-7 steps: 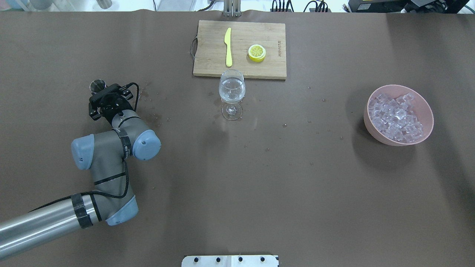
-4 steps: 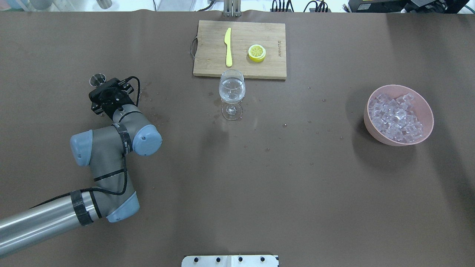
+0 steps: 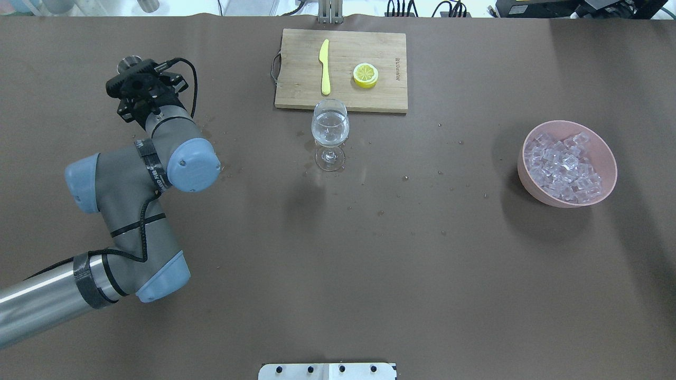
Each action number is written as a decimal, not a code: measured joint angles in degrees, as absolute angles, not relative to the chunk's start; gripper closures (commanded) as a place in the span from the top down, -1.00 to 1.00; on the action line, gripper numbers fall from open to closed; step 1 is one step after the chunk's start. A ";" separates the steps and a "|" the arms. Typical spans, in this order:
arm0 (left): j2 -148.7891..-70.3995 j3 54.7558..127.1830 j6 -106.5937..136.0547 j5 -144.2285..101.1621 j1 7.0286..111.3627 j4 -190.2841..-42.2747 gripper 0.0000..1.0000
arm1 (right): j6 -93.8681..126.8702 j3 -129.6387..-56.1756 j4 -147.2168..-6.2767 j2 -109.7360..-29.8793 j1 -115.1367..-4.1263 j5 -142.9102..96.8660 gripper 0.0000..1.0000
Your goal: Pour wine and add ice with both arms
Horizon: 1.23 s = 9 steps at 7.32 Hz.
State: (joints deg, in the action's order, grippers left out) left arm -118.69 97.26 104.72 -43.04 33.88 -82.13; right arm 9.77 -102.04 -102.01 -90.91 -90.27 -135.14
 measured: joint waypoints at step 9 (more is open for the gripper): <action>-118.61 103.34 62.08 -67.45 34.91 -125.61 -1.00 | 9.87 -101.89 -102.09 -90.30 -89.84 -135.47 1.00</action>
State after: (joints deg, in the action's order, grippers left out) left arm -118.61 103.34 62.08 -67.45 34.91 -125.61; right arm 9.87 -101.89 -102.09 -90.30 -89.84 -135.47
